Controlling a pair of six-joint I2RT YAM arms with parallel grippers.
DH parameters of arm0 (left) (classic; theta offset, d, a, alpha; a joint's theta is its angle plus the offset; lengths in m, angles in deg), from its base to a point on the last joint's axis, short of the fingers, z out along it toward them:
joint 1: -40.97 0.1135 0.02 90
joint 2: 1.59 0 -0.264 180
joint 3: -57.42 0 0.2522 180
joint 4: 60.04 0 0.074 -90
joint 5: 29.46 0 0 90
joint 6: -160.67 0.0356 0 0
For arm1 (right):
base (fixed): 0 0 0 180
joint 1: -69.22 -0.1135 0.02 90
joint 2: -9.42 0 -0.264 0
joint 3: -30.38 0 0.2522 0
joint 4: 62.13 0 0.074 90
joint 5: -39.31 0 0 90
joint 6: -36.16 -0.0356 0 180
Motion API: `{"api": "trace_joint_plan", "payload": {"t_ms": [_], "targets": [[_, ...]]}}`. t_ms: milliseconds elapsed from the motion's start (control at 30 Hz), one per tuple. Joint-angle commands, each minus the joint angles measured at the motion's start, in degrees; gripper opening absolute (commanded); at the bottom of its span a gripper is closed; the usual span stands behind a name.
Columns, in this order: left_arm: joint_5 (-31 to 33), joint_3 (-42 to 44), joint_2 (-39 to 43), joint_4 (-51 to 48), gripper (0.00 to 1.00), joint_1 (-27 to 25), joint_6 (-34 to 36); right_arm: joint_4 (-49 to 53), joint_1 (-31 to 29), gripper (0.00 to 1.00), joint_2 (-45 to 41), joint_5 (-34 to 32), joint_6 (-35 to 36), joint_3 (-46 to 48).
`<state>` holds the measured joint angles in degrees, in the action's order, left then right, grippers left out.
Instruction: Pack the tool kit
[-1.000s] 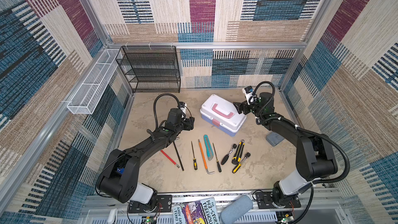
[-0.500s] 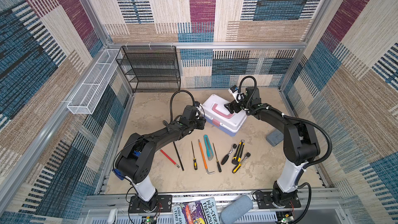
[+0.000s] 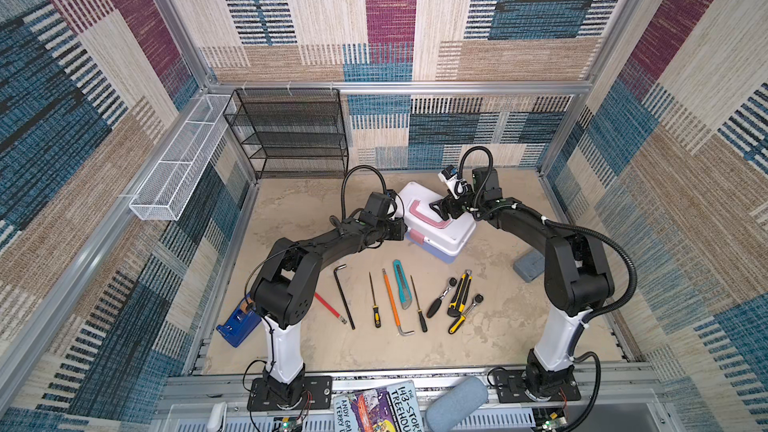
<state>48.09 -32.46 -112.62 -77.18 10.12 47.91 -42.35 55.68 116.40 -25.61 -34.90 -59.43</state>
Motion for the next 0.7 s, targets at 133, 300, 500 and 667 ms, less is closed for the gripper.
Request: {"api": "trace_joint_plan", "payload": {"t_ms": [133, 300, 500, 667], "targets": [[-1.47, -6.97, -4.06, -1.89, 0.27, 0.44, -1.79, 3.2, -0.17, 0.88, -1.48, 4.08, -5.06, 3.86], [-2.77, -11.14, -6.71, -2.85, 0.3, 0.89, -2.79, 3.68, -0.17, 0.86, -1.88, 2.29, -9.84, 5.07], [-5.46, -15.52, -9.24, -4.44, 0.37, 1.23, -3.38, 3.12, -0.11, 0.83, -3.52, -4.85, -20.11, 5.37], [-6.62, -12.16, -7.44, -4.61, 0.41, 1.23, -3.78, 2.69, -0.26, 0.84, -4.41, -7.17, -22.9, 3.99]]}}
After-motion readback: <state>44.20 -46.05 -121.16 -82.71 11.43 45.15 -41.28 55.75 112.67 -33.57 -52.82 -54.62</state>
